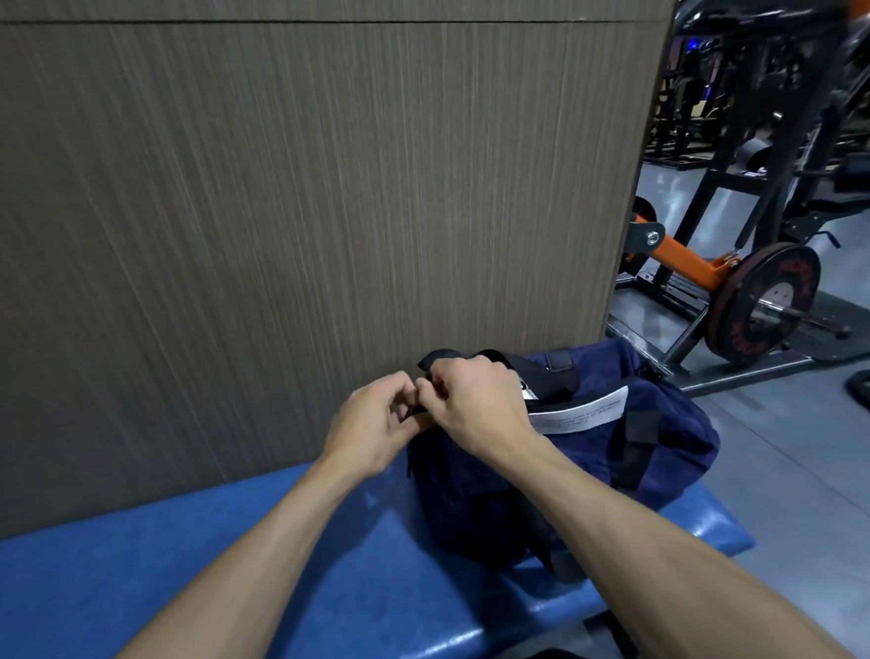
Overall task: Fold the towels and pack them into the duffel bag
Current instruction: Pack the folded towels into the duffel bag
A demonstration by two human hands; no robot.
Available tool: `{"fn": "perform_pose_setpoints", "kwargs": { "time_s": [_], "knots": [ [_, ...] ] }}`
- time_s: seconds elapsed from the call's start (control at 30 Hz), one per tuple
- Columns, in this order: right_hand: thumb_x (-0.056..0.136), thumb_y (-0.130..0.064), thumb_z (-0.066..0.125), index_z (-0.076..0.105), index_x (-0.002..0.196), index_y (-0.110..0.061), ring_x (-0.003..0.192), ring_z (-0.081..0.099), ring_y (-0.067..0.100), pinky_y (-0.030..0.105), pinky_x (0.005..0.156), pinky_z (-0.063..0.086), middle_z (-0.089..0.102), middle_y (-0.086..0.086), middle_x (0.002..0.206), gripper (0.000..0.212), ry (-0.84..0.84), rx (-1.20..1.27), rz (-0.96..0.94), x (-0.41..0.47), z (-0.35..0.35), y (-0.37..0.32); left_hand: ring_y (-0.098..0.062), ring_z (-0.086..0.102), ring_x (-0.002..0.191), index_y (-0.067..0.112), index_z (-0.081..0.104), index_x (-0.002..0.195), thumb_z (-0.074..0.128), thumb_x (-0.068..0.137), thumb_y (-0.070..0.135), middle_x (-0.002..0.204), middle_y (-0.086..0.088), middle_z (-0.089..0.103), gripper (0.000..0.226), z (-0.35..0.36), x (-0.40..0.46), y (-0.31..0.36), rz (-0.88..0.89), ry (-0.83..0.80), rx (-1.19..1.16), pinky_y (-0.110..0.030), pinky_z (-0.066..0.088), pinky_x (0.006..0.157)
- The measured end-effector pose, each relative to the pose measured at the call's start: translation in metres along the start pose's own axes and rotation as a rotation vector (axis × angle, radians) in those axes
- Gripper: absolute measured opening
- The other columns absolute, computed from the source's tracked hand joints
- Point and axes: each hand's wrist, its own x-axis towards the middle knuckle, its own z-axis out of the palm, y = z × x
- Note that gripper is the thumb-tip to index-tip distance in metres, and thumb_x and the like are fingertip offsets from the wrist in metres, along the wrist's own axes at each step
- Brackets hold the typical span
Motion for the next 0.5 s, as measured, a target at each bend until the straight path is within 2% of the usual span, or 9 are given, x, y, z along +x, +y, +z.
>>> {"fn": "perform_pose_setpoints", "kwargs": {
  "time_s": [0.17, 0.5],
  "knots": [
    [0.099, -0.046, 0.047, 0.061, 0.087, -0.019, 0.093, 0.065, 0.039, 0.038, 0.069, 0.039, 0.071, 0.014, 0.096, 0.033, 0.033, -0.103, 0.085, 0.003, -0.016, 0.036, -0.008, 0.051, 0.063, 0.031, 0.050, 0.082, 0.072, 0.086, 0.050, 0.073, 0.009, 0.055, 0.030, -0.002, 0.001, -0.002, 0.037, 0.000, 0.144, -0.034, 0.046, 0.061],
    [0.100, -0.039, 0.052, 0.063, 0.080, -0.015, 0.083, 0.065, 0.038, 0.040, 0.071, 0.045, 0.071, 0.015, 0.084, 0.033, 0.146, -0.282, 0.321, -0.003, -0.072, 0.190, -0.007, 0.052, 0.066, 0.031, 0.051, 0.084, 0.069, 0.089, 0.048, 0.078, 0.010, 0.055, 0.026, -0.008, -0.005, -0.014, 0.040, 0.031, 0.169, -0.030, 0.041, 0.058]
  ]
}}
